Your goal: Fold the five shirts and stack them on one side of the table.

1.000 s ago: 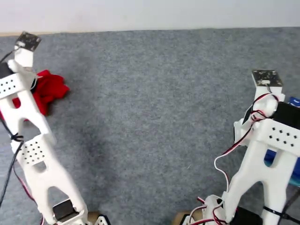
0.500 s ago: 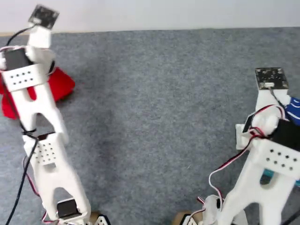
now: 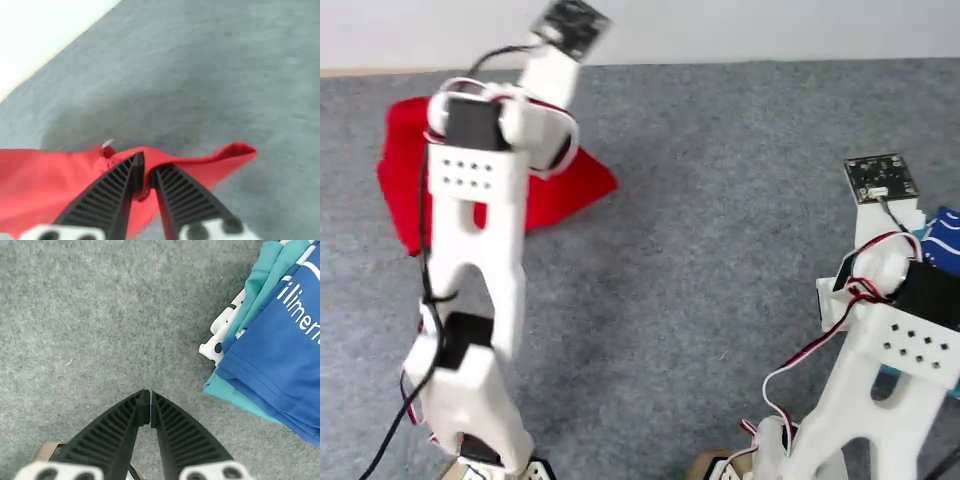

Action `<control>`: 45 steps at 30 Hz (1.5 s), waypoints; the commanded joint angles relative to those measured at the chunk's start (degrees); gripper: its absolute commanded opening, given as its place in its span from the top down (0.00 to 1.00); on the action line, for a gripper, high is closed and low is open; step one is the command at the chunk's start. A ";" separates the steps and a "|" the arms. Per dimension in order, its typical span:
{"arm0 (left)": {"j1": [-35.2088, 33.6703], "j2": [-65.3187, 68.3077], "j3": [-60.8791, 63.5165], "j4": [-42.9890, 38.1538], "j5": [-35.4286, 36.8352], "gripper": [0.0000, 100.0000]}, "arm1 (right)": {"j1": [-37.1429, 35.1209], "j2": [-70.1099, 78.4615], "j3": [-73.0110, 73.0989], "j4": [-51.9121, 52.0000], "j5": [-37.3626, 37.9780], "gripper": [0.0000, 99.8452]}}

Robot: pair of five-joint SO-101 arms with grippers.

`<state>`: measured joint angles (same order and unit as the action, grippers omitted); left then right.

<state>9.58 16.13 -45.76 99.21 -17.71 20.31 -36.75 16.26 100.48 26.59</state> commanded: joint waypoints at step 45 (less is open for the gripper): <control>-8.26 -32.26 64.31 -18.37 -12.75 0.94 | -0.48 -1.89 3.87 2.33 0.35 0.99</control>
<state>1.85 -13.93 18.33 82.68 -30.20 20.22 -36.75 20.57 100.48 26.59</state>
